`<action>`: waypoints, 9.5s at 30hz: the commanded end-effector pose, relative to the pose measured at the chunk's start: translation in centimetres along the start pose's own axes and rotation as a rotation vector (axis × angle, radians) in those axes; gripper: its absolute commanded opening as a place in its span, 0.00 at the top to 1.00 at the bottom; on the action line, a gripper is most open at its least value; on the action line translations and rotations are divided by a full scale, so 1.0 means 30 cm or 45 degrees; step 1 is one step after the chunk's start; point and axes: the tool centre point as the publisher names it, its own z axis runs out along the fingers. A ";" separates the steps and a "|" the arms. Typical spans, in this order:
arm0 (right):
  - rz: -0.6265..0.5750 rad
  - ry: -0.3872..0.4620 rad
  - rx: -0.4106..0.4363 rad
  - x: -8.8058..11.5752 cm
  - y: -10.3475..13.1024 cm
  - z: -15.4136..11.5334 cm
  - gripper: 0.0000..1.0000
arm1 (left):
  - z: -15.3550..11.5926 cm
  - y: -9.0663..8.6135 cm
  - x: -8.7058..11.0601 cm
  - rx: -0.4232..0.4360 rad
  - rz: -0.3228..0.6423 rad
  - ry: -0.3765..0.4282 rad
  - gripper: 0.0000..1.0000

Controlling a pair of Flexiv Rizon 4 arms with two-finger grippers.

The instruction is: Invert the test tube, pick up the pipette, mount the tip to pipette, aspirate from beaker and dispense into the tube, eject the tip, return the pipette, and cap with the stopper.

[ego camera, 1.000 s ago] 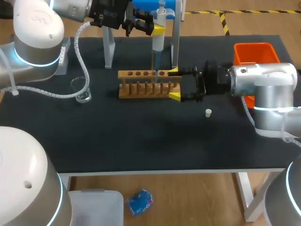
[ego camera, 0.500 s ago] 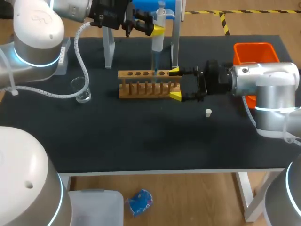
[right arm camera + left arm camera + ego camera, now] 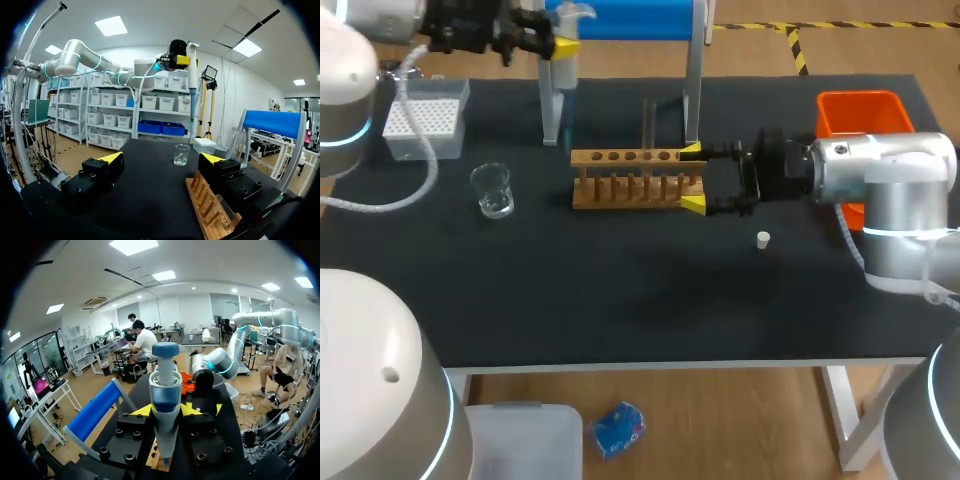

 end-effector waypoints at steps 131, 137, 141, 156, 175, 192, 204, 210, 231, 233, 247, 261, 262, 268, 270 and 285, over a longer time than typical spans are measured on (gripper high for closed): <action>0.120 -0.197 0.214 -0.061 -0.166 0.845 0.00 | -0.250 0.324 -0.096 -0.049 -0.055 -0.092 1.00; 0.120 -0.197 0.214 -0.061 -0.166 0.845 0.00 | -0.219 0.362 -0.098 -0.029 -0.074 -0.089 1.00; 0.120 -0.197 0.214 -0.061 -0.166 0.845 0.00 | -0.207 0.385 -0.100 0.001 -0.075 -0.102 1.00; 0.120 -0.197 0.214 -0.061 -0.166 0.845 0.00 | -0.215 0.442 -0.110 0.027 -0.129 -0.128 1.00; 0.120 -0.197 0.214 -0.061 -0.166 0.845 0.00 | -0.216 0.439 -0.110 0.048 -0.124 -0.136 1.00; 0.120 -0.197 0.214 -0.061 -0.166 0.845 0.00 | -0.210 0.528 -0.115 0.084 -0.168 -0.152 1.00; 0.120 -0.197 0.214 -0.061 -0.166 0.845 0.00 | -0.217 0.550 -0.133 0.090 -0.175 -0.170 1.00; 0.120 -0.197 0.214 -0.061 -0.166 0.845 0.00 | -0.221 0.570 -0.141 0.085 -0.183 -0.174 1.00; 0.120 -0.197 0.214 -0.061 -0.166 0.845 0.00 | -0.221 0.585 -0.152 0.077 -0.194 -0.177 1.00; 0.120 -0.197 0.214 -0.061 -0.166 0.845 0.00 | -0.221 0.585 -0.152 0.077 -0.194 -0.177 1.00; 0.054 -0.190 0.235 -0.093 0.124 0.701 0.00 | -0.221 0.585 -0.152 0.077 -0.194 -0.177 1.00; 0.169 -0.219 0.305 -0.222 0.423 0.646 0.00 | -0.221 0.585 -0.152 0.077 -0.194 -0.177 1.00; 0.155 -0.214 0.319 -0.225 0.436 0.652 0.00 | -0.221 0.585 -0.152 0.077 -0.194 -0.177 1.00; 0.080 -0.176 0.360 -0.227 0.468 0.684 0.00 | -0.221 0.585 -0.152 0.077 -0.194 -0.177 1.00; 0.080 -0.176 0.360 -0.227 0.468 0.684 0.00 | -0.221 0.585 -0.152 0.077 -0.194 -0.177 1.00; 0.060 -0.141 0.370 -0.233 0.464 0.707 0.00 | -0.221 0.585 -0.152 0.077 -0.194 -0.177 1.00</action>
